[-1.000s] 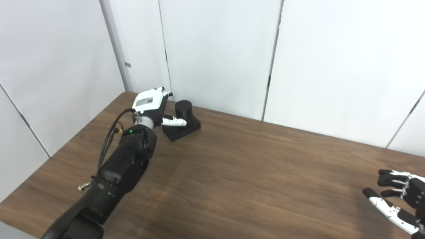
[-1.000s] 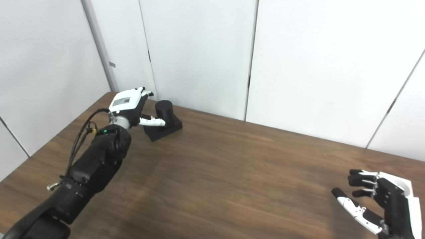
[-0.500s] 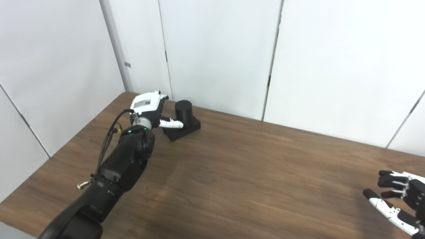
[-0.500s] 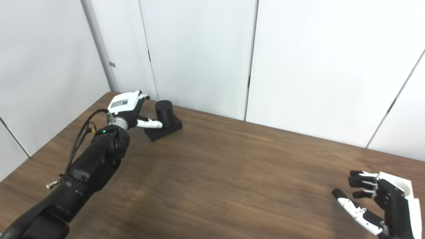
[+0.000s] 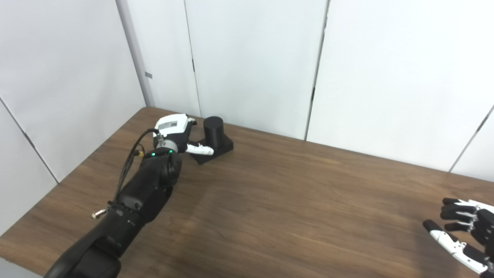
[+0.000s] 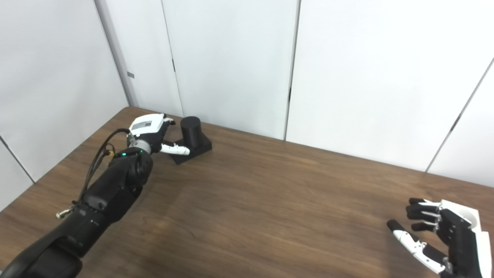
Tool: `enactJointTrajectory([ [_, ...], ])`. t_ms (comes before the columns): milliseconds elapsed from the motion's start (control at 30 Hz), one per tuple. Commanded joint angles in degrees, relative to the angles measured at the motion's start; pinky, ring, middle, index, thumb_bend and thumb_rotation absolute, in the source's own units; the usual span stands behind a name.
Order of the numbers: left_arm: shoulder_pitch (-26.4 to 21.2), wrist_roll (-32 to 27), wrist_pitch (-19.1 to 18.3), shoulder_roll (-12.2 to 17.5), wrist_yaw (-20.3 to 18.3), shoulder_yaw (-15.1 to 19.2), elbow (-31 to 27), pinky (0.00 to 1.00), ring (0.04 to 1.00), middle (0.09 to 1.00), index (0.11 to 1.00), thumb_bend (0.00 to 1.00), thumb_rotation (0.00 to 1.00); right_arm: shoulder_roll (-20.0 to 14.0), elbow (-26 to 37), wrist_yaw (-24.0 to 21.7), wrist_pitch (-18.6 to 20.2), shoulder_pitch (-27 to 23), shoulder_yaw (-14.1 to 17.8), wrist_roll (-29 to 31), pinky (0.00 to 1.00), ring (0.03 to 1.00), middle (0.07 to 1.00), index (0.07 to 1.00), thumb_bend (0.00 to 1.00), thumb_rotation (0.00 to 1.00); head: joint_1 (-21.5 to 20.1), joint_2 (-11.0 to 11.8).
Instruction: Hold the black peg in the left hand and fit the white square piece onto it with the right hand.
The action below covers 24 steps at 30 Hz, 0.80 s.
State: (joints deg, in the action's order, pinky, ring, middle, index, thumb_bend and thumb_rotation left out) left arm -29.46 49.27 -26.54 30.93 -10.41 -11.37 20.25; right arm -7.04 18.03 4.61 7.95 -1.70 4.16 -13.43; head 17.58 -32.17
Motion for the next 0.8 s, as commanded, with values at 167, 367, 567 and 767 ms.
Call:
enactJointTrajectory([
  [167,-4.0,-0.9,0.3,0.8,0.5,-0.6,0.7,0.92,1.000,1.000,0.872,1.00,0.64,0.0,2.4,0.3,-0.7,-1.4,0.6,0.5,0.47,0.578,0.677,0.490,0.49,0.11,0.0,-0.1],
  [367,-4.4,-1.9,0.7,0.4,1.3,-1.5,2.3,0.94,1.000,1.000,0.864,1.00,0.66,-0.2,2.5,0.3,-0.9,-1.3,0.6,0.5,0.48,0.579,0.671,0.490,0.49,0.11,-0.4,-0.2],
  [567,-4.9,-1.3,0.8,0.4,1.5,-3.6,3.5,0.96,1.000,0.998,0.866,0.97,0.62,-0.4,3.3,0.3,-0.4,-1.0,0.9,0.6,0.46,0.569,0.670,0.490,0.49,0.11,-0.6,-0.5],
  [767,-5.5,-1.5,1.2,0.1,2.2,-5.1,5.4,0.93,1.000,0.993,0.858,0.95,0.59,-0.4,3.7,0.0,-0.2,-0.6,0.9,0.8,0.46,0.570,0.669,0.490,0.49,0.11,-0.4,-0.8],
])
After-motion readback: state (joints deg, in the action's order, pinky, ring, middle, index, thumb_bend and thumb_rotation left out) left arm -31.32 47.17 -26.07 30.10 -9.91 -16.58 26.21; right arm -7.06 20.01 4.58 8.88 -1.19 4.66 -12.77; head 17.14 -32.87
